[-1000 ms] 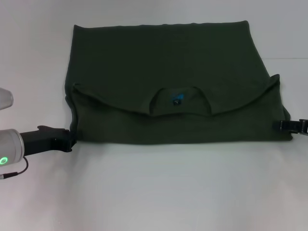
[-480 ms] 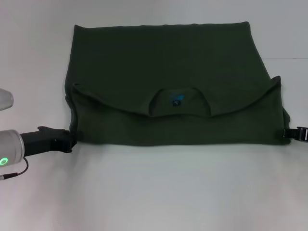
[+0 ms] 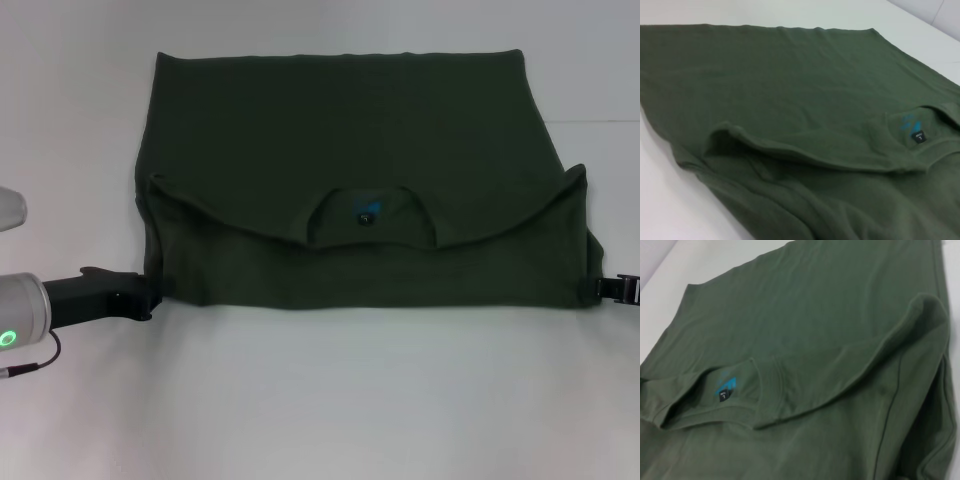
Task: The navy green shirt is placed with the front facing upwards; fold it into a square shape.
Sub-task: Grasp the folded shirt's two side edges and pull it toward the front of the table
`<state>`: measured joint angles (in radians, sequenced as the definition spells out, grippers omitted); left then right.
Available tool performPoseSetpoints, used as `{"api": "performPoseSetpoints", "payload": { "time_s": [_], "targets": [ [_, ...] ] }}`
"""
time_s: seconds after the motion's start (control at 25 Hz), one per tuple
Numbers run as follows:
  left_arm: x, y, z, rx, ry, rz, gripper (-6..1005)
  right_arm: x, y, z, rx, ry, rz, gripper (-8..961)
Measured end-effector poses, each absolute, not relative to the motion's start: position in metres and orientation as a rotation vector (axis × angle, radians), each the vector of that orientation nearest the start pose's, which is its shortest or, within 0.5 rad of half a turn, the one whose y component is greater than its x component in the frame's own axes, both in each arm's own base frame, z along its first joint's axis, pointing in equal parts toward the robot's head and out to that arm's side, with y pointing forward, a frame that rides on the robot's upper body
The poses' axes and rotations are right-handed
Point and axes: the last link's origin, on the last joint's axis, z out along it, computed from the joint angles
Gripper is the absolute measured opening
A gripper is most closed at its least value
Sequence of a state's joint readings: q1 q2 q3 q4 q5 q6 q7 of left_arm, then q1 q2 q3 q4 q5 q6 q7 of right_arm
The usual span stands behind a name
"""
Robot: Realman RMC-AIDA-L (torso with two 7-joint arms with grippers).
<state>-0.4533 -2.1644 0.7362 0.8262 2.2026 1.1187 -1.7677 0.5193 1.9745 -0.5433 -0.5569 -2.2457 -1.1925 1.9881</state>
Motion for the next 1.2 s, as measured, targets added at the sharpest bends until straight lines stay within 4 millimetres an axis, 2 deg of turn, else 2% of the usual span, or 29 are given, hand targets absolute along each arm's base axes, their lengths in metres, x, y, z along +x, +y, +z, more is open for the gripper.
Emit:
{"api": "performPoseSetpoints", "payload": {
  "time_s": [0.2,0.4,0.76,1.04,1.2],
  "targets": [
    [-0.308,0.340,-0.004,-2.364,-1.116,-0.345,3,0.362,0.341,0.042,-2.105,1.514,0.436,37],
    [-0.306,0.320,0.011,-2.420,-1.195,-0.407,3,0.363,0.324,0.048,-2.174,1.492,0.480,42],
    [-0.310,0.268,0.030,-2.534,-1.328,-0.547,3,0.377,0.261,0.059,-2.328,1.383,0.548,51],
    [-0.314,0.228,0.028,-2.639,-1.412,-0.585,2,0.387,0.212,0.067,-2.407,1.306,0.601,57],
    [-0.315,0.215,0.027,-2.668,-1.439,-0.598,2,0.390,0.188,0.070,-2.434,1.308,0.629,61]
  ]
}}
